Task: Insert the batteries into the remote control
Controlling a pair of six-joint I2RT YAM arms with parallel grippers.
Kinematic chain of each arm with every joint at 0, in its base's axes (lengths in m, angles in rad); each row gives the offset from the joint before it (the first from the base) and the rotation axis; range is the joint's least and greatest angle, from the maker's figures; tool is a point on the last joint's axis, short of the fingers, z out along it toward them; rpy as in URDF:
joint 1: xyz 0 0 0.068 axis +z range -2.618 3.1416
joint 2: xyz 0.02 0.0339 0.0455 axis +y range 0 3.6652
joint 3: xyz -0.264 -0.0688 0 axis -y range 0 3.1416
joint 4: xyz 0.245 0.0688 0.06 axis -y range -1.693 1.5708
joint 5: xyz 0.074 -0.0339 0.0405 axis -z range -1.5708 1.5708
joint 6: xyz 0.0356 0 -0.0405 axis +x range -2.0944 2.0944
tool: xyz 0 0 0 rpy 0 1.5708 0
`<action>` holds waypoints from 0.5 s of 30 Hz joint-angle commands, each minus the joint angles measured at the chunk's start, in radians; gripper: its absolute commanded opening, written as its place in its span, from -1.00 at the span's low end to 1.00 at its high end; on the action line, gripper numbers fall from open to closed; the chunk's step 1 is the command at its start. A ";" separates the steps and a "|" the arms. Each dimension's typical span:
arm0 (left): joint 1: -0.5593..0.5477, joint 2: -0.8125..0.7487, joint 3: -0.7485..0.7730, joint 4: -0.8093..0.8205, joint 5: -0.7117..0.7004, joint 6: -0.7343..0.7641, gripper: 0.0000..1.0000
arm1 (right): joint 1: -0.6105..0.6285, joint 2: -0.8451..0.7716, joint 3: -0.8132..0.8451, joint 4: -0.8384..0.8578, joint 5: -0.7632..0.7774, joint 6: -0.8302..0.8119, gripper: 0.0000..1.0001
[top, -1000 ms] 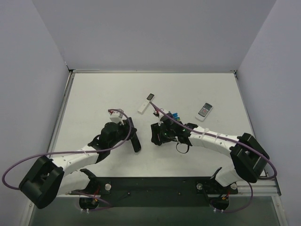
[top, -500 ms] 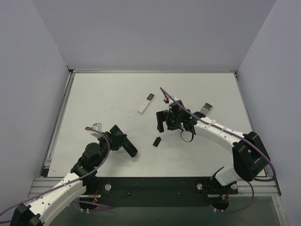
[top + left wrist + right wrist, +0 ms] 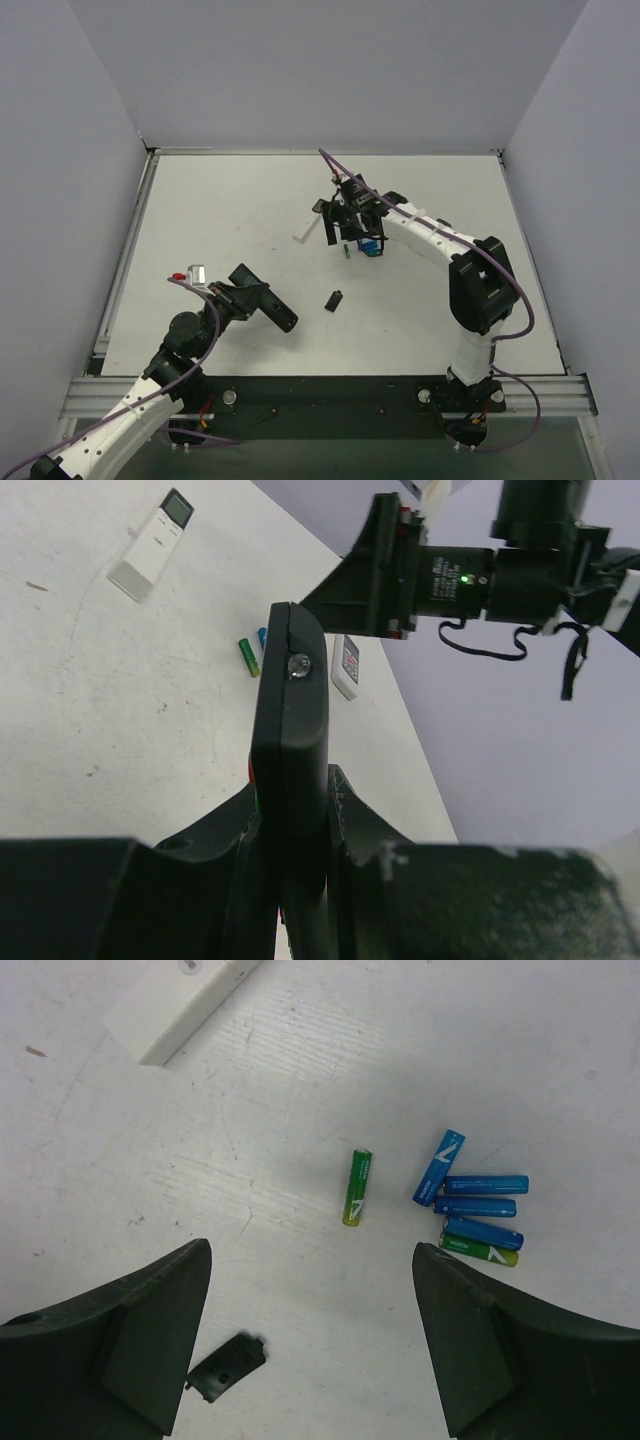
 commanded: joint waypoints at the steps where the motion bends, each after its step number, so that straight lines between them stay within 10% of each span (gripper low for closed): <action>1: 0.006 -0.010 -0.079 0.071 0.065 -0.030 -1.00 | -0.019 0.104 0.137 -0.205 0.013 0.004 0.45; 15: 0.006 -0.007 -0.090 0.080 0.099 -0.014 -1.00 | -0.023 0.299 0.276 -0.263 -0.027 -0.004 -0.20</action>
